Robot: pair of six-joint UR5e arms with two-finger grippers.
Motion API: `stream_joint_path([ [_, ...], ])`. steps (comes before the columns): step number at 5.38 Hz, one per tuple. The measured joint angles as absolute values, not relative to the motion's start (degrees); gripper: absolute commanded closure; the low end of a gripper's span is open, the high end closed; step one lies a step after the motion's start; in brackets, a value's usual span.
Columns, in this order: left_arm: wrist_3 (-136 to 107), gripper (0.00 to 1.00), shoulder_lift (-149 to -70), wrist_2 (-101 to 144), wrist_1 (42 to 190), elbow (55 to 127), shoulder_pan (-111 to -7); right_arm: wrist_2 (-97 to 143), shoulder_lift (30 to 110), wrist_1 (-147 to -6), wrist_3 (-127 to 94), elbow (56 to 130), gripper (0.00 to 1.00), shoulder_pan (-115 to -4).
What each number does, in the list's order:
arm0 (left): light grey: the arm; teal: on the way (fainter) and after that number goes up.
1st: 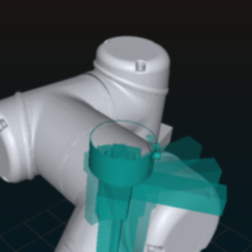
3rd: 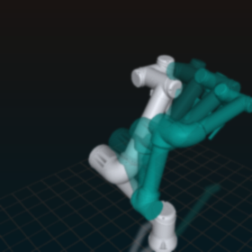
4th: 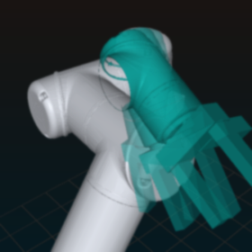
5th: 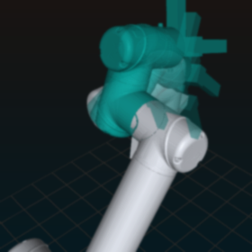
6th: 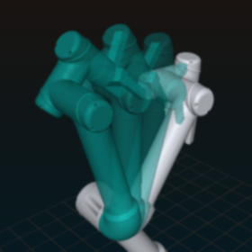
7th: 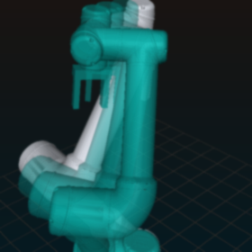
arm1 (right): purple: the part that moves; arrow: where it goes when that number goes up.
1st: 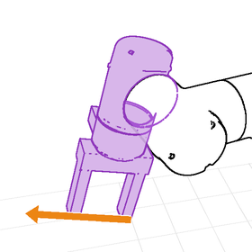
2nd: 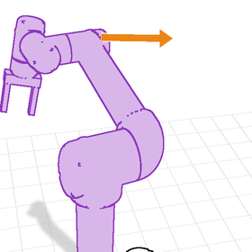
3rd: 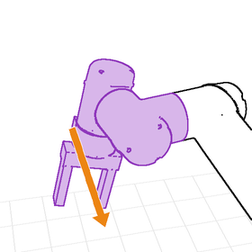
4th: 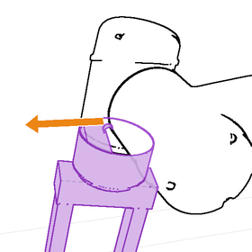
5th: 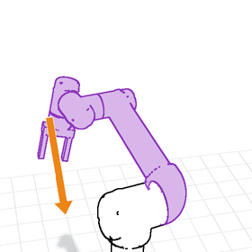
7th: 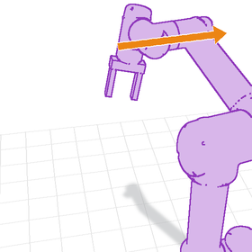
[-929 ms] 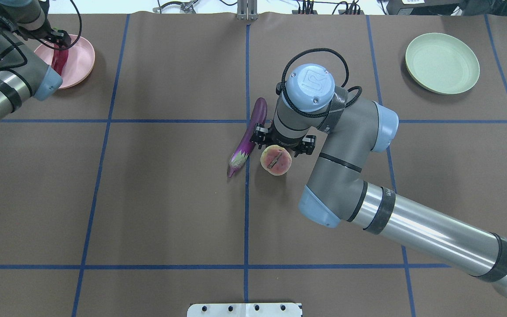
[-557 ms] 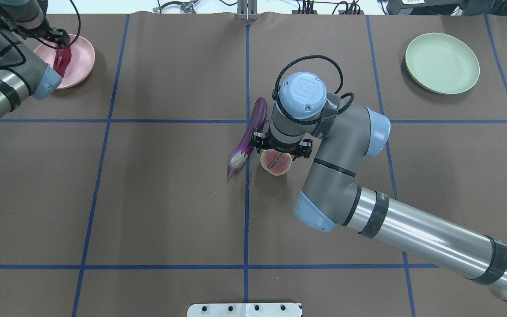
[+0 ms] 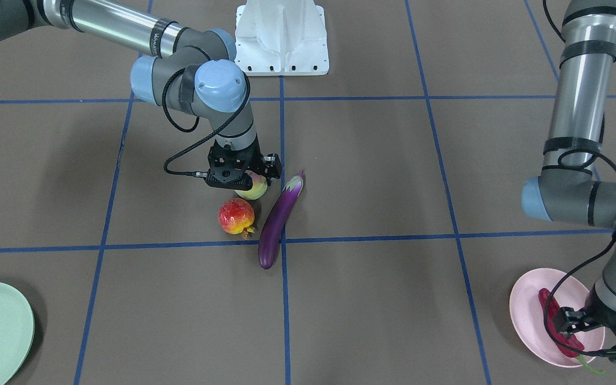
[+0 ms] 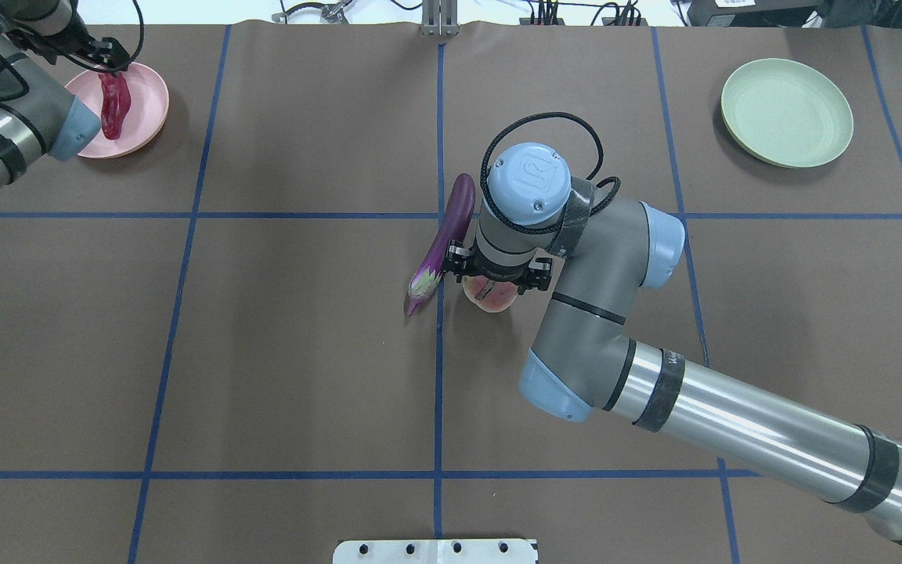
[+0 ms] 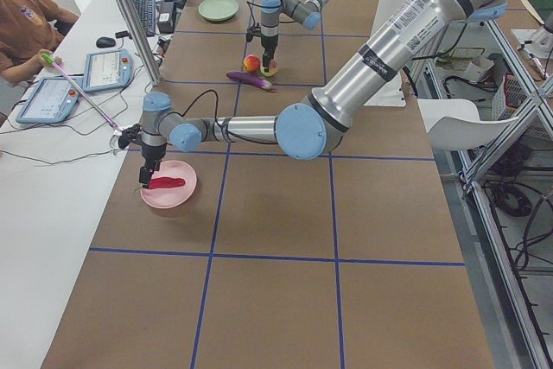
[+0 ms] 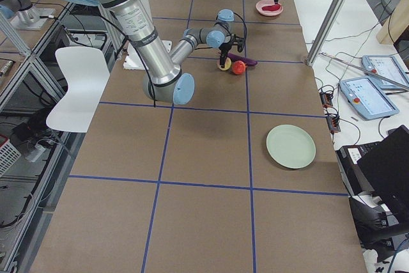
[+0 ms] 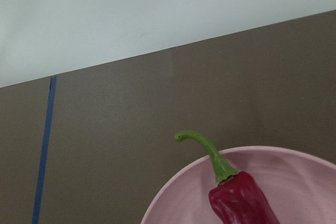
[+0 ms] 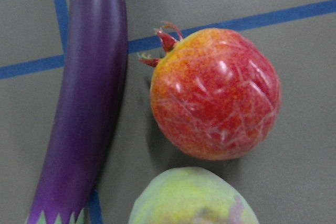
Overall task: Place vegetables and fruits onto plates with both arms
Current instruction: 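Lower chili onto pink plate with left gripper while right gripper reaches the peach, then release chili and raise left gripper while right gripper lifts the peach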
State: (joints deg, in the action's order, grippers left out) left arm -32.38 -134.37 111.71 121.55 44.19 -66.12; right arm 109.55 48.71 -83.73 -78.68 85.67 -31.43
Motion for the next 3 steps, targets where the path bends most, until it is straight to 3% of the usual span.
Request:
stream_joint_path([
  [1,-33.83,0.00,-134.13,115.92,121.22,46.25,-66.67,109.56,48.87,-83.78,-78.79,85.63,0.97,-31.42],
  [3,-39.10,0.00,-133.93,117.74,121.04,49.71,-65.76,108.40,49.21,-83.87,-78.74,86.84,1.00,-32.56],
])
